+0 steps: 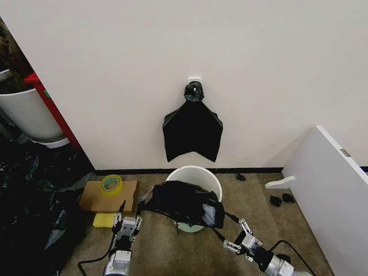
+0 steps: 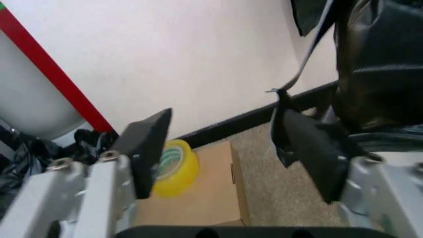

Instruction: Place the garbage bag over the trash bin.

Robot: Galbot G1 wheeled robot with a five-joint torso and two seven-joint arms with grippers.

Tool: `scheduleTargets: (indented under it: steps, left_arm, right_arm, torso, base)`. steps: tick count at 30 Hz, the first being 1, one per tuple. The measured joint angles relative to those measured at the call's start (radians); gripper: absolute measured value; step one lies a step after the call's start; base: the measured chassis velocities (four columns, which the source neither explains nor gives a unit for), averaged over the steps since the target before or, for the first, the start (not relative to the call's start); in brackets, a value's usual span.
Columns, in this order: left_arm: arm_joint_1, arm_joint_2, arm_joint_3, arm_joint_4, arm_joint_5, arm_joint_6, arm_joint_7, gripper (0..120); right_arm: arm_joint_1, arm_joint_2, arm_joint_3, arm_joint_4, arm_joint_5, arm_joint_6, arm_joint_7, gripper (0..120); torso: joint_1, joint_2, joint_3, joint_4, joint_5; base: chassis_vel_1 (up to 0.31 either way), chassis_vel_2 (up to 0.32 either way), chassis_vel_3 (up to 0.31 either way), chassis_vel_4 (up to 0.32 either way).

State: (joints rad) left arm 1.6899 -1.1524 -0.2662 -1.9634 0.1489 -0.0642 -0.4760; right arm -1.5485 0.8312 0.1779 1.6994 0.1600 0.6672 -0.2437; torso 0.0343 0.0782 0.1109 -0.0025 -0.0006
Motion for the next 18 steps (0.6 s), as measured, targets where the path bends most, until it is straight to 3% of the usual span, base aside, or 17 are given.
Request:
scheduleTargets:
  steps: [3,5,10,14,16,17,18]
  left_arm:
    - [0.020,0.014,-0.005,-0.019,0.009,-0.006,-0.001,81]
    - [0.052,0.041,-0.016,-0.054,0.021,-0.014,-0.003,93]
    - [0.087,0.071,-0.019,-0.095,0.027,-0.029,-0.008,100]
    - [0.102,0.076,-0.023,-0.139,0.026,-0.052,-0.013,100]
    - [0.098,0.059,-0.027,-0.176,0.011,-0.077,-0.008,100]
    - [0.094,0.046,-0.031,-0.194,-0.013,-0.099,0.019,100]
    - [0.094,0.046,-0.031,-0.194,-0.013,-0.099,0.019,100]
  right_arm:
    - [-0.017,-0.006,0.016,0.012,-0.008,0.025,-0.037,93]
    - [-0.052,-0.016,0.047,0.027,-0.051,0.076,-0.075,99]
    - [-0.084,-0.025,0.110,0.023,-0.069,0.145,-0.156,100]
    - [-0.089,-0.026,0.153,0.045,0.106,0.150,-0.261,100]
    - [-0.082,-0.028,0.165,0.134,0.275,0.025,-0.229,100]
    - [-0.067,-0.030,0.160,0.191,0.298,-0.070,-0.106,100]
    - [-0.067,-0.030,0.160,0.191,0.298,-0.070,-0.106,100]
  torso:
    - [0.000,0.000,0.000,0.0001,-0.0002]
    - [0.000,0.000,0.000,-0.0001,-0.0001]
    - [0.000,0.000,0.000,-0.0001,-0.0001]
    - [0.000,0.000,0.000,-0.0002,0.0000]
    - [0.000,0.000,0.000,-0.0001,0.0001]
    - [0.000,0.000,0.000,-0.0003,-0.0004]
    - [0.000,0.000,0.000,-0.0003,-0.0004]
  base:
    - [0.000,0.000,0.000,0.000]
    - [0.000,0.000,0.000,0.000]
    - [0.000,0.000,0.000,0.000]
    - [0.000,0.000,0.000,0.000]
    - [0.000,0.000,0.000,0.000]
    - [0.000,0.000,0.000,0.000]
    - [0.000,0.000,0.000,0.000]
